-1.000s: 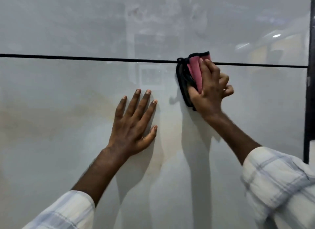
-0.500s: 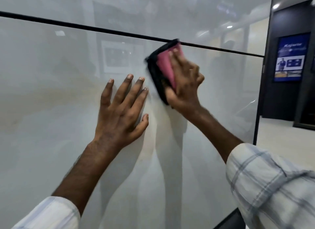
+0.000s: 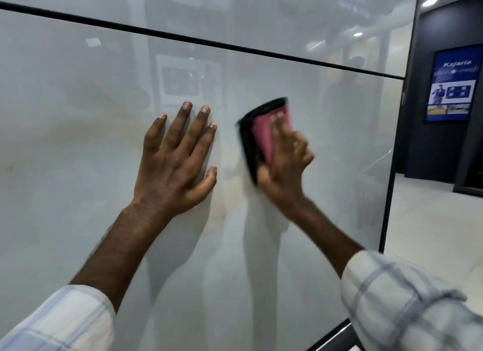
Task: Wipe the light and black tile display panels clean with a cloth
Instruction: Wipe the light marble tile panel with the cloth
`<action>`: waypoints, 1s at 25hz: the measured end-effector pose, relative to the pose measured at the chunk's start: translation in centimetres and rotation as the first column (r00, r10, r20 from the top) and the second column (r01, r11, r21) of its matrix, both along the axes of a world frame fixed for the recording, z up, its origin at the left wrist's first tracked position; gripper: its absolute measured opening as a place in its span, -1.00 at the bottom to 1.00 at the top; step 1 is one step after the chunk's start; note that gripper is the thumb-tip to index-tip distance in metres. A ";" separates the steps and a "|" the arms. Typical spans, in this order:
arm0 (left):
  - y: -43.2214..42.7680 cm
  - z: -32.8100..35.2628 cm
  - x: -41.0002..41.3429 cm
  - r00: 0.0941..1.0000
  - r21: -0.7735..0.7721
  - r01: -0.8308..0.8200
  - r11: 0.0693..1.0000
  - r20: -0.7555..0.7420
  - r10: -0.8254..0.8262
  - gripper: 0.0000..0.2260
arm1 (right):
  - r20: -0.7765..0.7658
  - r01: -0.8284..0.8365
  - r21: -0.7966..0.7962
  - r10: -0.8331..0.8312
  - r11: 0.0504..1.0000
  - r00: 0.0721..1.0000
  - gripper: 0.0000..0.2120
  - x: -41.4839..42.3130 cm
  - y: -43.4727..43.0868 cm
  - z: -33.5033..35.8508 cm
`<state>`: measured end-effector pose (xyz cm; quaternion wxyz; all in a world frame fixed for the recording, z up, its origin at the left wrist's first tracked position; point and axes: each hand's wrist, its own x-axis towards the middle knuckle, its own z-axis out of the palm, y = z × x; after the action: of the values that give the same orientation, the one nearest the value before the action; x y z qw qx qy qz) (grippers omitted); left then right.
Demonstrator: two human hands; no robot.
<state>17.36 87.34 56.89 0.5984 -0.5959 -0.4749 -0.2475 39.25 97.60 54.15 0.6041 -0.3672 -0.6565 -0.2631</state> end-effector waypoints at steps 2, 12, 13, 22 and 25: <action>0.0 0.0 -0.2 1.000 -0.001 -0.020 1.000 -0.012 0.020 -0.30 | 0.297 -0.049 0.115 0.013 0.992 0.955 -0.15 -1.6 -1.6 -5.4; -1.2 -9.3 -0.3 0.998 -0.085 0.018 0.996 -0.067 -0.023 -0.32 | -0.473 -0.076 -0.217 -0.037 0.973 0.880 -0.24 4.6 4.3 -1.6; -1.4 -10.3 -0.3 0.998 -0.091 0.012 0.996 -0.066 -0.018 -0.32 | -0.334 -0.046 -0.163 -0.012 0.986 0.942 -0.21 3.5 3.3 -3.4; -1.7 -15.1 -0.5 0.999 -0.112 -0.038 0.993 -0.033 0.035 -0.35 | -0.064 -0.040 -0.030 0.038 0.999 0.997 -0.26 8.3 6.0 -8.0; -1.5 -16.9 -0.1 0.999 -0.111 -0.052 0.992 -0.014 0.051 -0.33 | -0.665 -0.195 -0.355 -0.101 0.914 0.740 -0.27 8.1 6.5 -8.2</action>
<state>17.26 85.80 39.96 0.5733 -0.6171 -0.4998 -0.2018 47.36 104.07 45.94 0.7171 -0.5359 -0.4436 0.0435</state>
